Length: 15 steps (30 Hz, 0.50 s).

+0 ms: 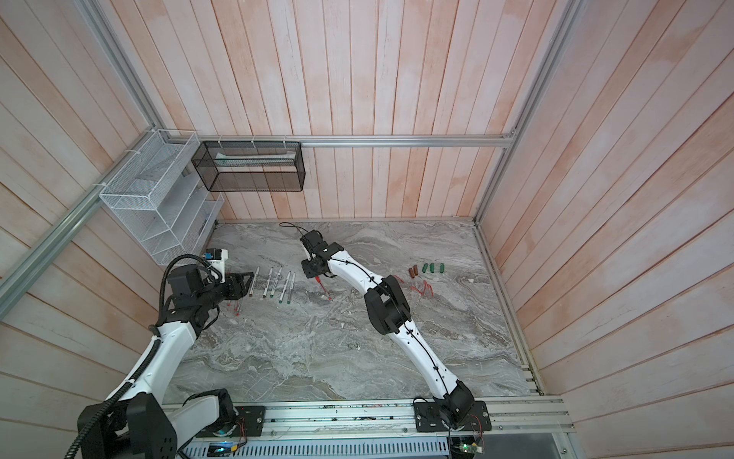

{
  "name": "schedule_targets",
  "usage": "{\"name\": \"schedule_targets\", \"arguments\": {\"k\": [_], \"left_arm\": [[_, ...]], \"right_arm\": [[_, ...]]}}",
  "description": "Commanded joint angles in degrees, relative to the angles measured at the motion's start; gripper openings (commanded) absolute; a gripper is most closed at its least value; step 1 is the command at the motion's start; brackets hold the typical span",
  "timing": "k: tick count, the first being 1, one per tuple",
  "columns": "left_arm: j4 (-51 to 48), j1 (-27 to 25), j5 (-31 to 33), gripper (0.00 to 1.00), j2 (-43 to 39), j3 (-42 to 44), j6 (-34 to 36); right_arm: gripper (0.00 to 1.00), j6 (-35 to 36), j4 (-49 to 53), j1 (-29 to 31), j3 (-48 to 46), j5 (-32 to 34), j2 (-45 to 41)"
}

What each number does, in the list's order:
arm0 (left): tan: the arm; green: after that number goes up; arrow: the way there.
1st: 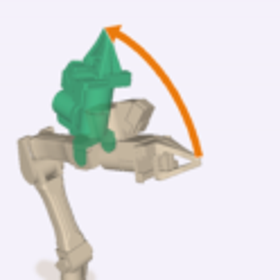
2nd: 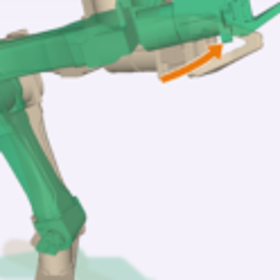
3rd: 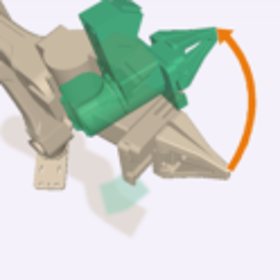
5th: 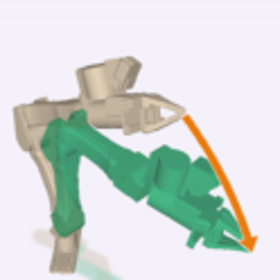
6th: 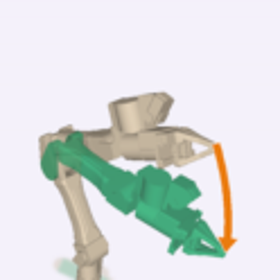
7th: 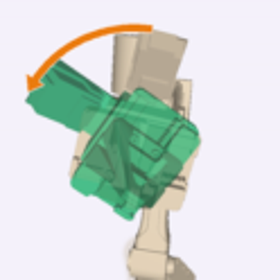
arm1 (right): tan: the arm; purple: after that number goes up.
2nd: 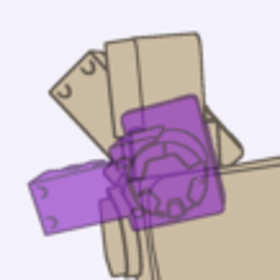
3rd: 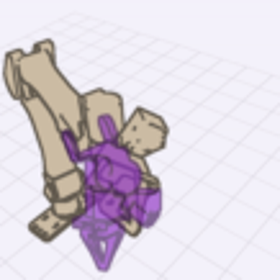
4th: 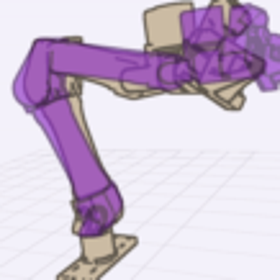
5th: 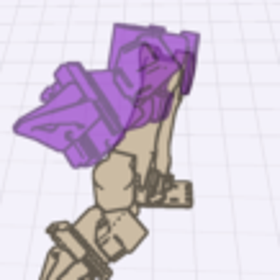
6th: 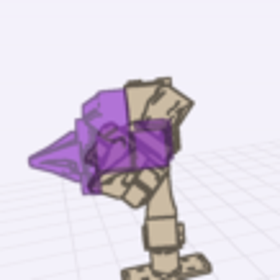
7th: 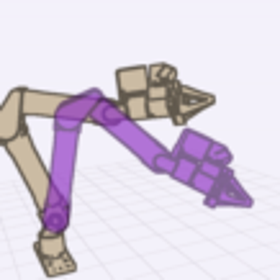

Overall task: Open the pen caps
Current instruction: 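Close the right gripper on the pen's red cap and lift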

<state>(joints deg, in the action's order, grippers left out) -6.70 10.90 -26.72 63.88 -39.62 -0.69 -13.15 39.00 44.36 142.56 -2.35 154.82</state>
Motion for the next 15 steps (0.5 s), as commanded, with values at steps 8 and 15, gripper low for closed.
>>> {"name": "schedule_targets", "arguments": {"k": [8,15], "left_arm": [[0.7,0.3,-0.7,0.66,-1.0,0.1,-0.2],[-1.3,0.2,-2.2,0.66,-0.8,-2.6,-0.1]], "right_arm": [[0.07,0.1,5.9,1.3,-7.8,1.7,-4.7],[0.05,-2.3,6.6,0.8,-8.8,1.1,-11.3]]}}
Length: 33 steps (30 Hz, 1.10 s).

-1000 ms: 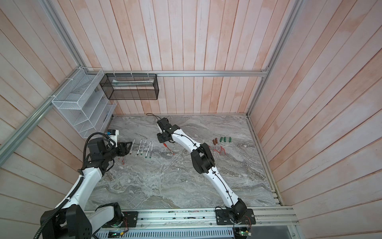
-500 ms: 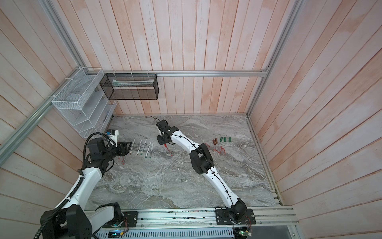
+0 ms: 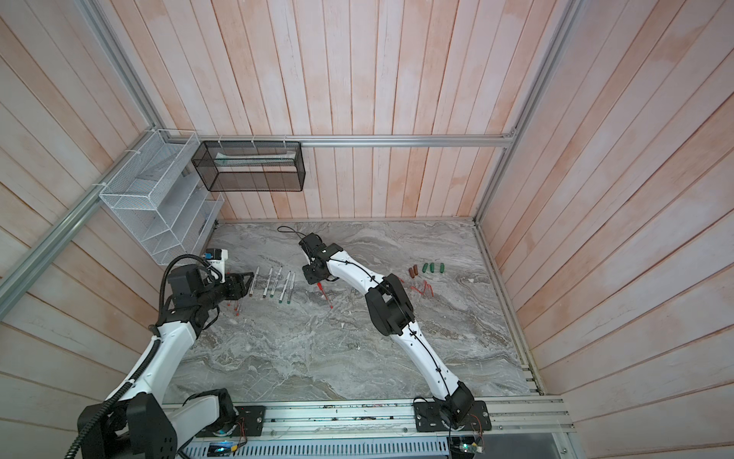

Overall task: Open the pen caps
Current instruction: 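Close the right gripper on the pen's red cap and lift, then raise the pen upright with the right gripper while left moves to meet it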

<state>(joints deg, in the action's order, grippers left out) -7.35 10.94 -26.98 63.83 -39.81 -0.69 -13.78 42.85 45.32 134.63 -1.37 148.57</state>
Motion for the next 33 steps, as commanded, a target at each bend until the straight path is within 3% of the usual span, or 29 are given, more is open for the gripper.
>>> {"name": "schedule_targets", "arguments": {"k": [1,9,13,19,23,29,33], "left_arm": [[-0.8,0.0,-2.8,0.66,-0.8,-3.0,0.0],[-3.8,-4.4,-9.6,0.66,2.6,-12.3,-0.9],[0.0,-6.1,-14.2,0.66,4.6,-14.7,-6.2],[10.7,-10.6,-21.8,0.66,7.7,-11.0,-14.8],[20.9,-12.9,-28.7,0.64,9.2,-6.5,-21.1],[26.7,-18.0,-35.1,0.64,12.2,-4.8,-23.2],[23.4,-19.3,-35.1,0.64,13.1,-6.2,-21.2]], "right_arm": [[0.05,-2.3,1.9,-0.4,-1.9,-0.2,-6.4],[0.05,-8.2,-7.6,-2.4,-14.0,-4.8,-20.1],[0.02,-13.1,-15.5,-3.9,-23.2,-8.8,-27.2],[0.0,-21.3,-30.8,-6.4,-39.6,-12.8,-38.0],[0.0,-29.4,-46.7,-7.6,-53.7,-14.8,-46.4],[0.0,-39.8,-66.3,-7.7,-67.1,-18.7,-51.8],[0.0,-38.7,-63.9,-7.7,-66.3,-18.4,-51.3]]}}
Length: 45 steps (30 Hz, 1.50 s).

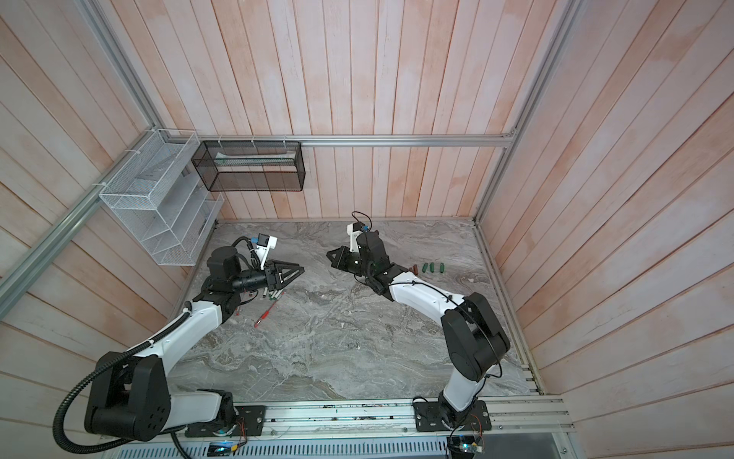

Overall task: Open the pen caps
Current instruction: 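Raise the pen upright with the right gripper while left moves to meet it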

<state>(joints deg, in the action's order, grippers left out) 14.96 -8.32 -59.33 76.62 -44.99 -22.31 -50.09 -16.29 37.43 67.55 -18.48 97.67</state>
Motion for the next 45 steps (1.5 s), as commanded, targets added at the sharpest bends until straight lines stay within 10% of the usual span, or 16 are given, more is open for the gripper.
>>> {"name": "schedule_targets", "arguments": {"k": [1,15,33,45], "left_arm": [[-0.5,0.4,-2.0,0.64,-0.1,-1.3,1.2],[-34.1,5.0,33.0,0.63,-8.6,-2.0,31.9],[-39.1,1.4,48.9,0.46,6.1,-0.5,35.3],[-38.0,1.3,53.0,0.46,13.1,-2.3,36.2]], "right_arm": [[0.0,-1.4,-3.5,0.3,1.4,-1.3,-0.4],[0.12,5.7,7.0,0.6,1.7,2.2,-1.3],[0.52,12.2,14.1,-1.6,-10.2,14.9,-18.3],[0.55,14.2,17.2,-5.6,-17.0,16.2,-28.2]]}}
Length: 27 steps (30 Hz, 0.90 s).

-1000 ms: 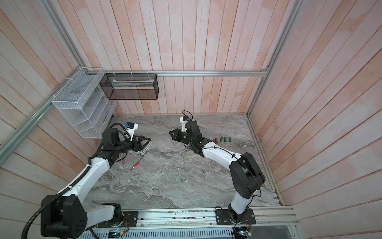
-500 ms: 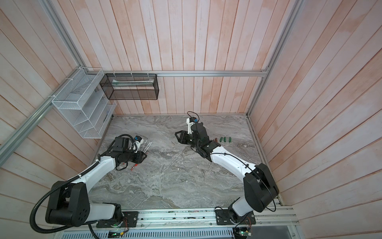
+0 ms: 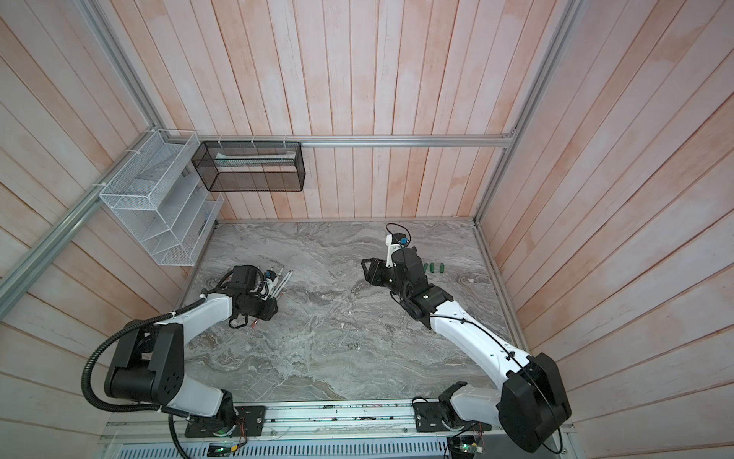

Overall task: Open the pen caps
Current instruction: 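Raise the pen upright with the right gripper while left moves to meet it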

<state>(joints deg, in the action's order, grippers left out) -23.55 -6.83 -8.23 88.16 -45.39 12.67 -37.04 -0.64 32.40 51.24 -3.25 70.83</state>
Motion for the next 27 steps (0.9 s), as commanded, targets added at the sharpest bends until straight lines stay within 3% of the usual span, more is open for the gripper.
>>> {"name": "schedule_targets", "arguments": {"k": [1,5,15,20,24,27], "left_arm": [[0.7,-0.2,2.5,0.46,2.1,-2.1,1.5],[1.0,-1.0,3.3,0.41,4.0,-2.6,1.8],[0.2,-5.9,1.2,0.09,3.4,-0.3,1.9],[-0.4,-9.9,-1.3,0.0,2.7,0.3,1.3],[-1.7,-11.1,-3.5,0.0,1.7,-2.9,-1.8],[-2.3,-11.1,-10.1,0.0,-0.2,-7.1,-6.1]], "right_arm": [[0.55,1.1,1.5,-0.6,-1.2,1.2,-2.0],[0.55,0.9,0.8,-1.0,-2.7,0.8,-3.5],[0.55,1.2,2.8,-1.9,-1.5,1.3,-4.7],[0.55,0.7,2.0,-2.0,-1.2,1.0,-4.3],[0.55,-0.6,-0.1,-1.4,-1.3,-0.4,-3.6],[0.55,-2.0,-3.3,-0.1,-1.7,-2.4,-2.0]]}}
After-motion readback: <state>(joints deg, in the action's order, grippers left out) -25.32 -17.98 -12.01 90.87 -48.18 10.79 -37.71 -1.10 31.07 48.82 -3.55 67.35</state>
